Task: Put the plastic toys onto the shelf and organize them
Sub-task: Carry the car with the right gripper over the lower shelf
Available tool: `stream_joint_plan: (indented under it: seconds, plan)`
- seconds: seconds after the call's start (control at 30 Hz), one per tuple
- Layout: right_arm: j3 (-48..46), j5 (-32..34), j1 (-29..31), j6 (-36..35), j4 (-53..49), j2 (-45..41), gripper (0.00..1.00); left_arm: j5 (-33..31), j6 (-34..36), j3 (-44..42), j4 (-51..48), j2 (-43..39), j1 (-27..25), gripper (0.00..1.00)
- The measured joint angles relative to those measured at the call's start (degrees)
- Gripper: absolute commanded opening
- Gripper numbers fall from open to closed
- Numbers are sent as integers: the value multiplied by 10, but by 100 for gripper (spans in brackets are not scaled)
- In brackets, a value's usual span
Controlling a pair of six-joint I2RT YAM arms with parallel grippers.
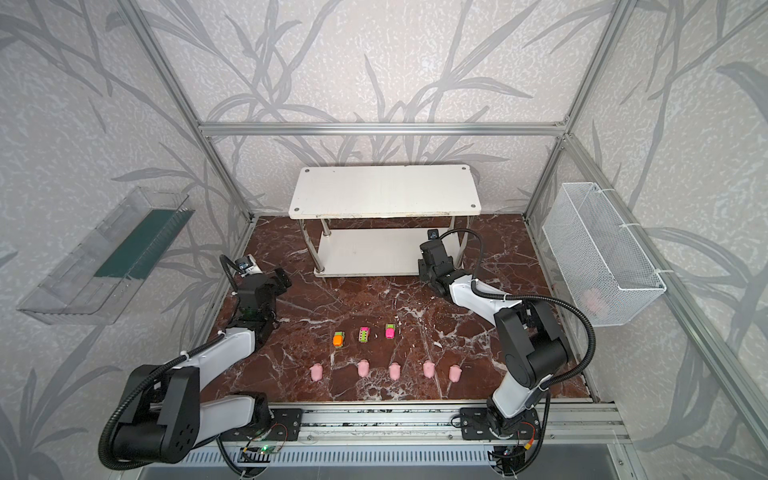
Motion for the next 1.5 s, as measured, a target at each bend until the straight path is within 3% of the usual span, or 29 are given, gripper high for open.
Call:
stream_joint_plan:
  seconds: [1.07, 1.5]
  plan:
    - [67, -10, -32, 31, 14, 86, 30, 8, 2, 0, 0, 0, 0, 90]
    - [68, -10, -32, 35, 12, 89, 46, 8, 2, 0, 0, 0, 0, 90]
